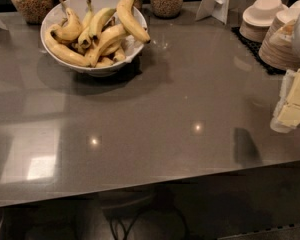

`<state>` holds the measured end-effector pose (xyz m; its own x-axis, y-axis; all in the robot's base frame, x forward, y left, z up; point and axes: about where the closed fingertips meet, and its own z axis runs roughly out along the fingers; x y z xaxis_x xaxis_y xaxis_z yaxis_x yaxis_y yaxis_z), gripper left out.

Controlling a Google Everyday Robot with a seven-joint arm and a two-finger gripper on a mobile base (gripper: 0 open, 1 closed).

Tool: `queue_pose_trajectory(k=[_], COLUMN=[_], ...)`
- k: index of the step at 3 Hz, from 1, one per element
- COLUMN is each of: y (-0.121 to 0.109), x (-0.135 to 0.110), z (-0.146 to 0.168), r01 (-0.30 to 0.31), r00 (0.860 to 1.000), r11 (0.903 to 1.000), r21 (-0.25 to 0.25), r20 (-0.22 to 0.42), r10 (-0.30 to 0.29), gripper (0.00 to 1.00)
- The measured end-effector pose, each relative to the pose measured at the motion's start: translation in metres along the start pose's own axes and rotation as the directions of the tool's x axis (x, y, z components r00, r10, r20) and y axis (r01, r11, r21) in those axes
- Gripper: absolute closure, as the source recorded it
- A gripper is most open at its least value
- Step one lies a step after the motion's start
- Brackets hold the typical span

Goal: Pick banana from white bowl

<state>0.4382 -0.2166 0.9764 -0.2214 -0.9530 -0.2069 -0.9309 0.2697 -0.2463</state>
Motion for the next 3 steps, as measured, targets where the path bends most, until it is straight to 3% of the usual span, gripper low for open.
queue_pose_trajectory(k=[1, 2, 3], y=[0.0, -0.005, -0.014], x=[0.0, -0.013, -0.034], z=[0.0, 0.002, 0.007], r01=[0.0, -0.006, -0.019], r00=[1.0, 0.998, 0.986], r11=[1.0, 0.9998, 0.9989], r21=[0.0, 0.021, 0.042], r20=[0.001, 0.07, 0.164], r10=[0.0, 0.005, 0.011], gripper=[0.0, 0.0, 0.0])
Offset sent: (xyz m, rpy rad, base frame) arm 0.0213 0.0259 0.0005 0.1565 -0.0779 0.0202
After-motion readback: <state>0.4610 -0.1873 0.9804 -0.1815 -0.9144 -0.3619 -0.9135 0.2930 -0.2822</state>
